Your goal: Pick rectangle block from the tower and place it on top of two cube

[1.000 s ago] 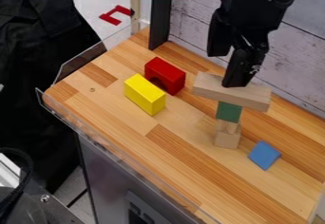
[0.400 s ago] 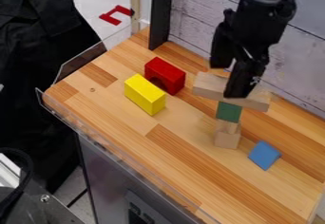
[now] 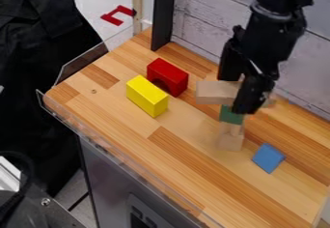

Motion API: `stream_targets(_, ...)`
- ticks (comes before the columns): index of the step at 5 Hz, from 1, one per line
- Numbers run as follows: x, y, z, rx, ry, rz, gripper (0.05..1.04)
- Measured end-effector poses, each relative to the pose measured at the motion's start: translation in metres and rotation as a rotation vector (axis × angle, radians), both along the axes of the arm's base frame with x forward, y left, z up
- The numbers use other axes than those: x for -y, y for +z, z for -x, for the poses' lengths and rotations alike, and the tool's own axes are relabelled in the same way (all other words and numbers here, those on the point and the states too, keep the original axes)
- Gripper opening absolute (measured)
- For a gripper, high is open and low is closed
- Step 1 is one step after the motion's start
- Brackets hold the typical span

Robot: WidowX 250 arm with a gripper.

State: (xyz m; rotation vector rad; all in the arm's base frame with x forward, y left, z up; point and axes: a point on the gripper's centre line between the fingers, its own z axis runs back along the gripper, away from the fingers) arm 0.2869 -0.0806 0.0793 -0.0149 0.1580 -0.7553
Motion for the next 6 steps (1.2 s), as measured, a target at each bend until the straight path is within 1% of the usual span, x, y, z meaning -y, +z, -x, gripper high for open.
stream_targets(1,0.003,0.000,0.001,0.000,-0.010,0.001,0.955)
stream_targets(2,0.005,-0.001,0.000,-0.001,-0.010,0.004,0.663)
stream_targets(3,0.005,-0.001,-0.002,0.005,0.003,0.010,0.553)
stream_targets(4,-0.001,0.000,-0.002,0.009,0.055,0.018,0.552)
stream_targets(5,-0.018,0.013,-0.007,0.054,0.147,0.015,0.552)
stream_targets(6,-0.046,0.023,-0.013,0.082,0.292,0.005,0.552)
